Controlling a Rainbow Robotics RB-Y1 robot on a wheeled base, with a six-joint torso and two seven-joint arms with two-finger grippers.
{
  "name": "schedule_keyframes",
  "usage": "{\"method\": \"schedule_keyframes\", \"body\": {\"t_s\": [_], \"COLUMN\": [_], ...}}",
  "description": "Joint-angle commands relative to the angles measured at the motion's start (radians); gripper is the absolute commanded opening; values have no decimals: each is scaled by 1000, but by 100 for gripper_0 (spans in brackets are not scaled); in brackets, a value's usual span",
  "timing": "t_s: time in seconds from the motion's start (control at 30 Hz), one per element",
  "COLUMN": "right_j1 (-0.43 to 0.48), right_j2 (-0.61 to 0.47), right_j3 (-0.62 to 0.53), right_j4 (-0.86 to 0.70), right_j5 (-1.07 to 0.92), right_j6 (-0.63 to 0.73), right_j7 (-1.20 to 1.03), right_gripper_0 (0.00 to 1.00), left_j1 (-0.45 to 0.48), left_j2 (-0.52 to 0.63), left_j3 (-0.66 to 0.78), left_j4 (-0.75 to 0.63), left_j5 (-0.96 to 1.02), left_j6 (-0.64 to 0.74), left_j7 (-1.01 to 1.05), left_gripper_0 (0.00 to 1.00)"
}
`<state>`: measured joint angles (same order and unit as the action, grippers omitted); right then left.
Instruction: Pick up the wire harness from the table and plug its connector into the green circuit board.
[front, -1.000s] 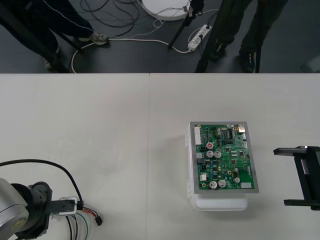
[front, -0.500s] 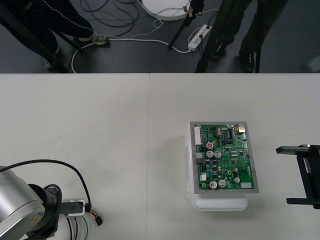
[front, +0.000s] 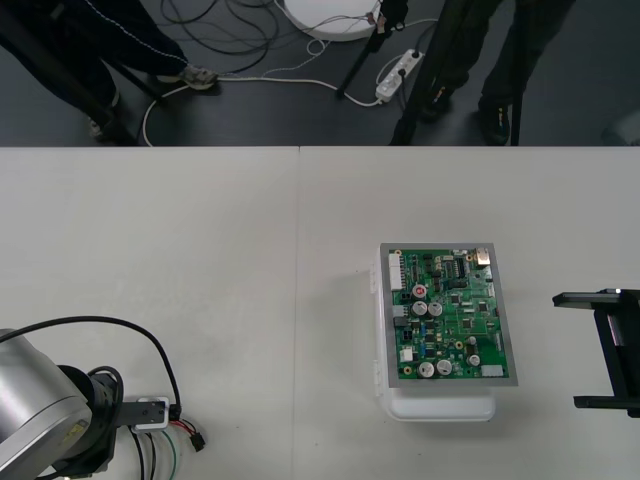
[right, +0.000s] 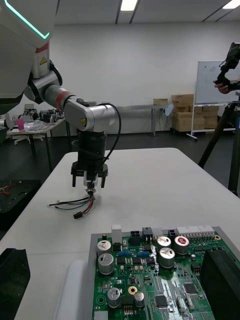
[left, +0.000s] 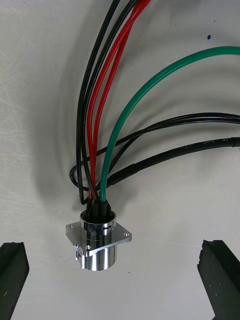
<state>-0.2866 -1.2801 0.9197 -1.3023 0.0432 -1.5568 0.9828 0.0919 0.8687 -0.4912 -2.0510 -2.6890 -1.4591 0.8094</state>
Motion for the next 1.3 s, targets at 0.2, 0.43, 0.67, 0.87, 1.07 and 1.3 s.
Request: {"method": "schedule_keyframes", "body": {"t_s": [0.2,0.43,0.67,0.87,1.07,1.3], "right_j1": [-26,-26,-26,-25,-26,-25], "right_j2": [-48,-47,-47,-47,-47,-45], "right_j3": [-2,-2,-2,-2,-2,-2], "right_j4": [18,20,20,20,18,17], "right_j5": [-16,-22,-23,-23,-25,-26], "right_j6": [-14,-14,-14,-14,-14,-14], "right_j7": [8,7,2,2,2,2], "right_gripper_0": [100,100,100,100,100,100], "left_j1": [-9,-12,-15,-20,-20,-18], "left_j2": [-28,-34,-46,-59,-59,-51], "left_j3": [-17,-17,-17,-17,-17,-12], "left_j4": [65,101,103,104,106,107], "left_j5": [-8,-8,-8,-8,-8,-8], "left_j6": [105,155,155,155,157,158], "left_j7": [-145,-197,-220,-236,-246,-243], "left_gripper_0": [98,99,98,98,99,99]}}
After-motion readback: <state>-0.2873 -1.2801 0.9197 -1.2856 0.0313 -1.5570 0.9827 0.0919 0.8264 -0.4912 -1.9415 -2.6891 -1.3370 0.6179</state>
